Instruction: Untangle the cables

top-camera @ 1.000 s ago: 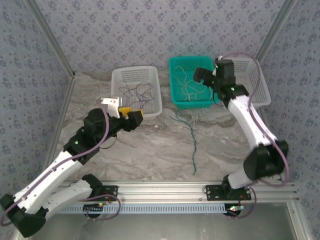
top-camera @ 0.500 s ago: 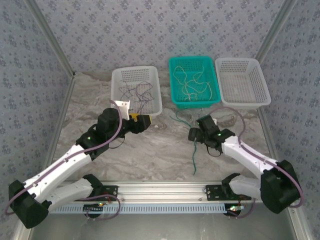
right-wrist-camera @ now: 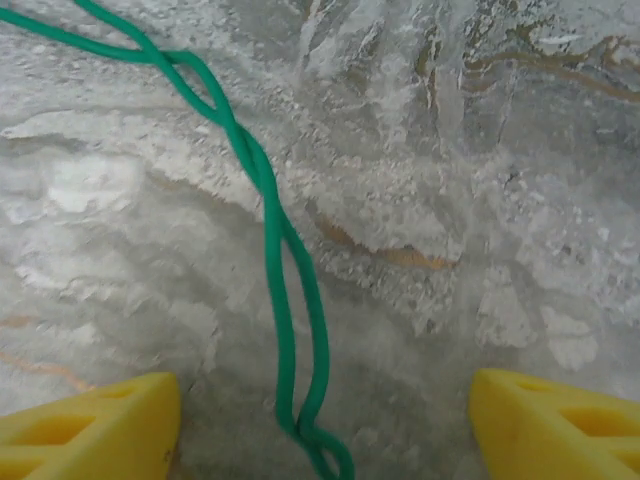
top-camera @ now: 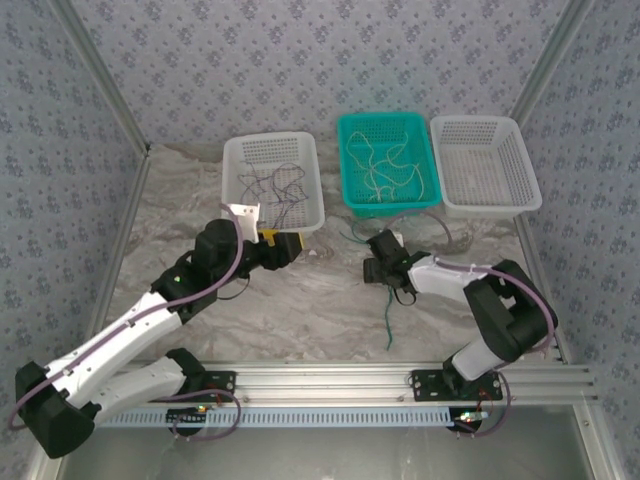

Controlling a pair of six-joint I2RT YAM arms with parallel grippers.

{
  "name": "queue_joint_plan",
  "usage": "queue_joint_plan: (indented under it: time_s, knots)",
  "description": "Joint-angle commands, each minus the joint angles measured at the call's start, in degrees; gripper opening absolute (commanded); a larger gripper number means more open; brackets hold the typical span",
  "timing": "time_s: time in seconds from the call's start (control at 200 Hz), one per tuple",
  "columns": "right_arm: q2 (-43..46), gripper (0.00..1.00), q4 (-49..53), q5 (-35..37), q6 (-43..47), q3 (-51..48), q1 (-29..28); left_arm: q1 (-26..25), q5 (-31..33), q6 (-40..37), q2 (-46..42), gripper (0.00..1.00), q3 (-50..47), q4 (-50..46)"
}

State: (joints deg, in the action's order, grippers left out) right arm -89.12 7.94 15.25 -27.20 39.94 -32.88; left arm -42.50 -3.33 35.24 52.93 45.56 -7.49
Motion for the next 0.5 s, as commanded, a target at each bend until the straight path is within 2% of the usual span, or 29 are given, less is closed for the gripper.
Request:
queue_joint_plan:
  time_s: [0.0,0.035,0.125,0.165,0.405,0.5]
  knots:
    - [-3.3,0.64,-5.6,1.1,1.2,1.8,0.8,-0.4,1.1,0.3,-1.9,0.72,0.7,-0.8]
    - [-3.5,0.57,-6.2,-0.2,1.3,1.7,0.9,-0.4,1.6,0.6,-2.3,0.72,0.4,-1.2]
    - [-3.0,0.26,-7.4,-2.6,1.6,0.9,0.9,-0.3,3.2,1.4,-2.3,0.72,0.5,-3.0]
    - [-2.4,0.17,-7.2,-3.4,1.5,0.7,0.8,-0.3,3.8,1.8,-2.0,0.72,0.8,-3.9]
    - [9.7,0.01,-9.9,-10.6,4.4,-6.9,-1.3,-0.3,5.3,5.0,0.6,0.71,0.8,-4.0]
    - [16.2,0.0,-8.4,-12.2,5.8,-8.9,-2.2,-0.3,5.0,6.3,1.4,0.69,0.1,-2.5]
